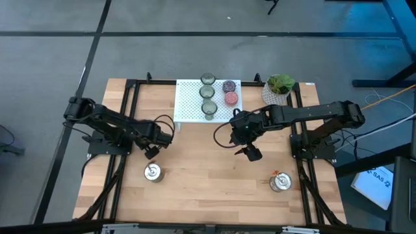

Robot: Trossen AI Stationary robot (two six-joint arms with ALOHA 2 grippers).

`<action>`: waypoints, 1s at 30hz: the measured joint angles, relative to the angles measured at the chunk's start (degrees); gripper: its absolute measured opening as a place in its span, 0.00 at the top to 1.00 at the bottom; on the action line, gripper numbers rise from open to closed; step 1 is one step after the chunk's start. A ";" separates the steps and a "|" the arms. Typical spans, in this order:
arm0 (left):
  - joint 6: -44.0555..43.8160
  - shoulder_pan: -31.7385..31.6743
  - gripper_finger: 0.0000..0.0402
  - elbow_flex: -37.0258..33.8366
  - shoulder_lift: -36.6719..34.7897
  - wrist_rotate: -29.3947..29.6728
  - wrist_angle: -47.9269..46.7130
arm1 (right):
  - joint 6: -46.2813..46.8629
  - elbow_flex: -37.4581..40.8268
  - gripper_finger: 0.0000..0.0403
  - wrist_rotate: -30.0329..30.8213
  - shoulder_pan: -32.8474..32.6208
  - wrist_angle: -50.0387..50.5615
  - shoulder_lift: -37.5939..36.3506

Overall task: Pick & Place candle stick holders
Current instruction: Put the blue patterned scented candle on the shelf aligned with the other patterned scented candles, then adjust the shelf

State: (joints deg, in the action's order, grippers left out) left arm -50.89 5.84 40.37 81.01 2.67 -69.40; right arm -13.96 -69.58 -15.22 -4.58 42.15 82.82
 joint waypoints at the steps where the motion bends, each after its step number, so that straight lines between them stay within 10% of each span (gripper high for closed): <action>1: 0.43 0.47 0.99 0.45 0.12 -0.11 0.15 | 0.00 0.00 0.38 0.00 0.00 -0.02 -0.01; 22: 12.51 3.94 1.00 10.93 0.23 2.29 19.38 | 0.00 0.00 0.39 -0.01 0.00 -0.42 0.00; 30: 9.03 3.94 1.00 16.09 0.16 5.18 13.34 | 0.00 0.00 0.39 -0.02 -0.02 -0.42 -0.01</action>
State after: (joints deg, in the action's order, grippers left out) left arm -41.85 9.78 56.46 81.17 7.85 -56.06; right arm -13.96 -69.58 -15.24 -4.60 41.73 82.81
